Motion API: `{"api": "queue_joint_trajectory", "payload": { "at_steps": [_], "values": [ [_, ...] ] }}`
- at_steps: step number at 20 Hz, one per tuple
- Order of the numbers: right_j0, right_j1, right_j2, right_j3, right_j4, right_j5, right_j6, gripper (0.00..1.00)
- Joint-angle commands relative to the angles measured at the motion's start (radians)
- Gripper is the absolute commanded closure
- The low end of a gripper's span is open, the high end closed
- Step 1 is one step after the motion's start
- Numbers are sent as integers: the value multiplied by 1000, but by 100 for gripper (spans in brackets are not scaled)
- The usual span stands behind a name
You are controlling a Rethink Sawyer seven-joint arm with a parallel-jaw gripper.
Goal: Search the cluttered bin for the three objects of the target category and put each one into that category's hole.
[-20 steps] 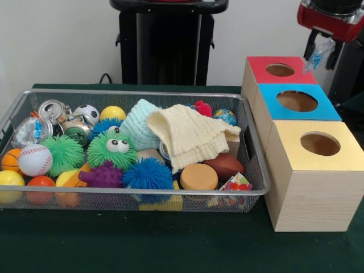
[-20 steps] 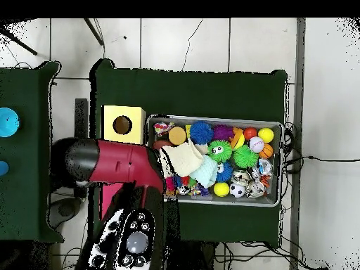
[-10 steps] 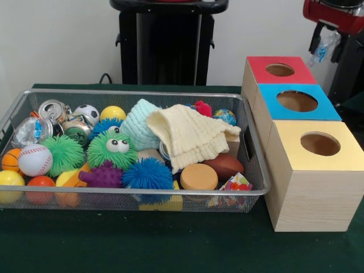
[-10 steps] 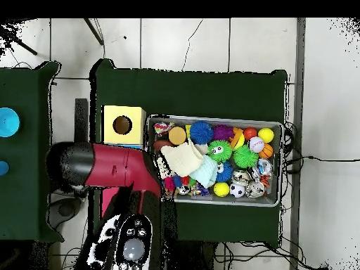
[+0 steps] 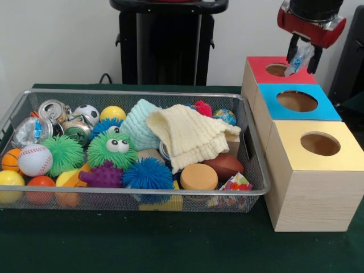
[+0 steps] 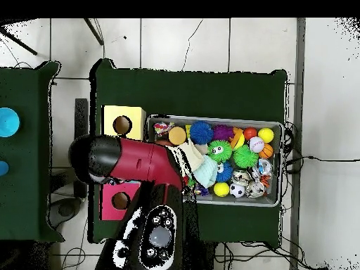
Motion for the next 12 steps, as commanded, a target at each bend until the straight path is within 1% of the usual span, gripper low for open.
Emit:
{"api": "queue_joint_trajectory", "payload": {
  "at_steps": [1,4,10,12],
  "values": [
    [-16,23,70,34,-6,106,110,100],
    [-31,18,70,30,-11,142,95,100],
    [-12,16,83,35,20,130,131,100],
    [-18,29,86,24,18,124,124,100]
  ]
}}
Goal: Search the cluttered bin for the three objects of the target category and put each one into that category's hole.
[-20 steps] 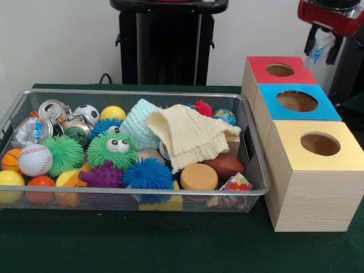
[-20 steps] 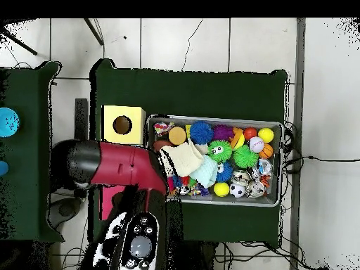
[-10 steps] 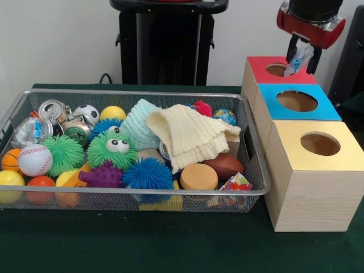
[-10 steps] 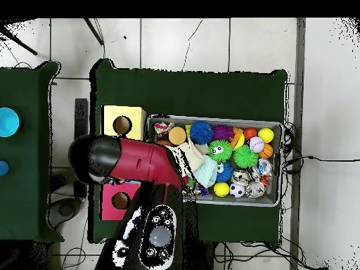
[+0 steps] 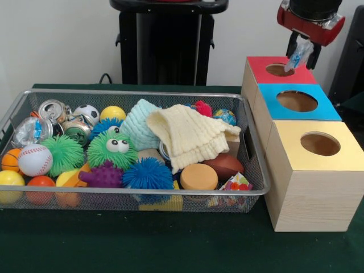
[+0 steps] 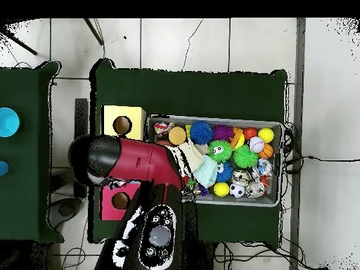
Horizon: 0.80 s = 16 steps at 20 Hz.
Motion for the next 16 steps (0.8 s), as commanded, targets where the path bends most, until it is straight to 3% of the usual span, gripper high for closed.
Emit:
{"api": "queue_joint_trajectory", "payload": {
  "at_steps": [1,6,10,16],
  "values": [
    [-26,41,86,18,16,58,111,100],
    [-66,131,120,-7,11,-78,48,100],
    [-35,103,106,-10,11,-53,97,100],
    [-32,108,95,-68,-8,13,99,100]
  ]
}}
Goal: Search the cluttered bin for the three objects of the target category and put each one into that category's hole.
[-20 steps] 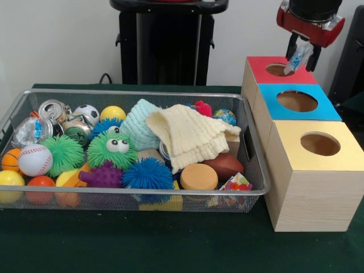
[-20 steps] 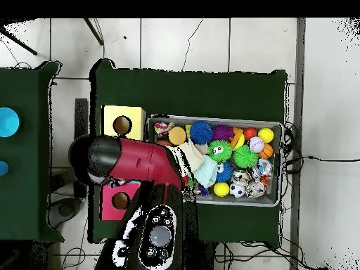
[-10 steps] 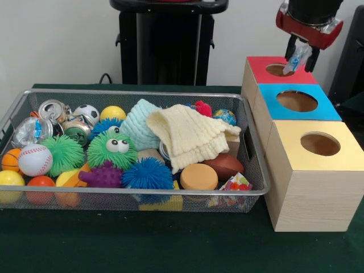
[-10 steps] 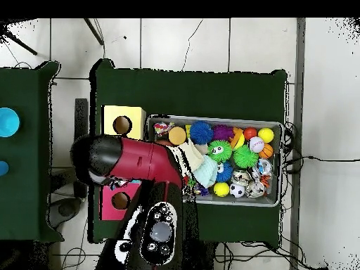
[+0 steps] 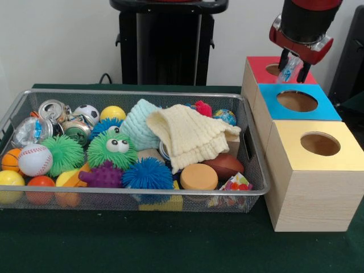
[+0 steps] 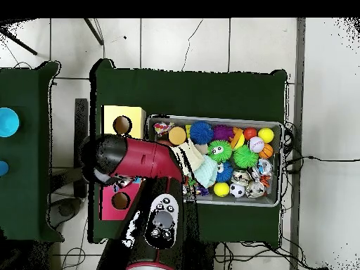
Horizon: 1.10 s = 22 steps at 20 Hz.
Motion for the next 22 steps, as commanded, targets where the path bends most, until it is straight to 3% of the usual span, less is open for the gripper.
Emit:
{"api": "queue_joint_trajectory", "payload": {
  "at_steps": [1,7,14,19,22],
  "values": [
    [-11,29,75,-58,-6,13,105,100],
    [13,7,64,-43,14,24,151,100],
    [59,-16,60,-98,36,105,229,100],
    [2,89,76,-188,-10,2,98,100],
    [-26,116,90,-209,-21,-28,46,100]
  ]
}}
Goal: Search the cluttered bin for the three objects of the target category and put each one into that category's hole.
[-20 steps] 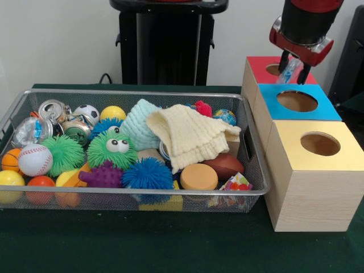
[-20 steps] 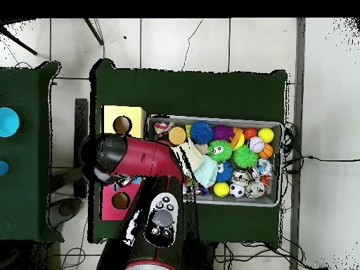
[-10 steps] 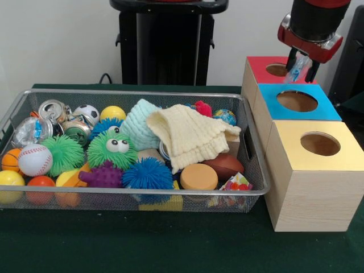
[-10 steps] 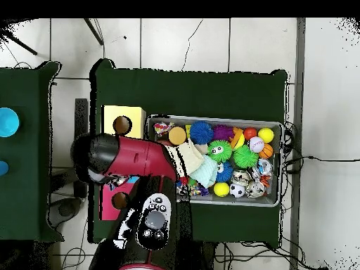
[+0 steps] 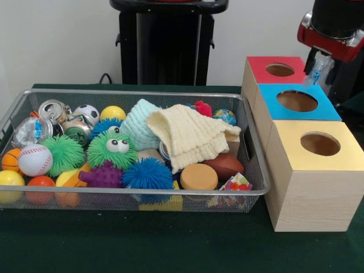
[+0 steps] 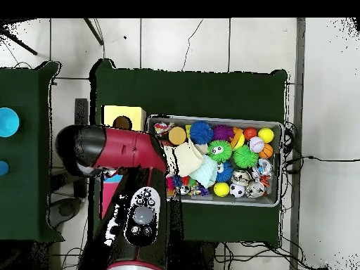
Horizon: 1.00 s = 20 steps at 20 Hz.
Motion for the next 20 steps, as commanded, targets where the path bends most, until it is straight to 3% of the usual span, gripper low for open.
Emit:
{"api": "queue_joint_trajectory", "payload": {
  "at_steps": [1,12,20],
  "values": [
    [-74,104,89,-99,-22,-30,39,100],
    [-94,114,109,-82,-16,-18,35,100],
    [-97,110,111,-77,-10,71,60,100]
  ]
}}
